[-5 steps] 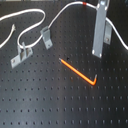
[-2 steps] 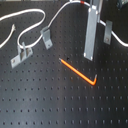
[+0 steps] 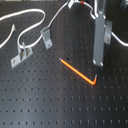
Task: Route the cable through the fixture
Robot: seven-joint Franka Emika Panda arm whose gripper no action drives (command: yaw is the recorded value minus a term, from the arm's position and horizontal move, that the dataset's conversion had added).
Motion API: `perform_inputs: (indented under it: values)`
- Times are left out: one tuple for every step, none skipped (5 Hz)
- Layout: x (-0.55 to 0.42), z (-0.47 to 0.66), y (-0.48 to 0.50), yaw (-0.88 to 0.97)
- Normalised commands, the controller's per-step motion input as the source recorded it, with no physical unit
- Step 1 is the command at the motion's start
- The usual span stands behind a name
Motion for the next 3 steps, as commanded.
perform_inputs:
  values:
    - [-0.101,0.29,0.169,-0.69]
    - [-0.215,0.02,0.136,0.05]
    - [-0.351,0.02,0.159,0.0]
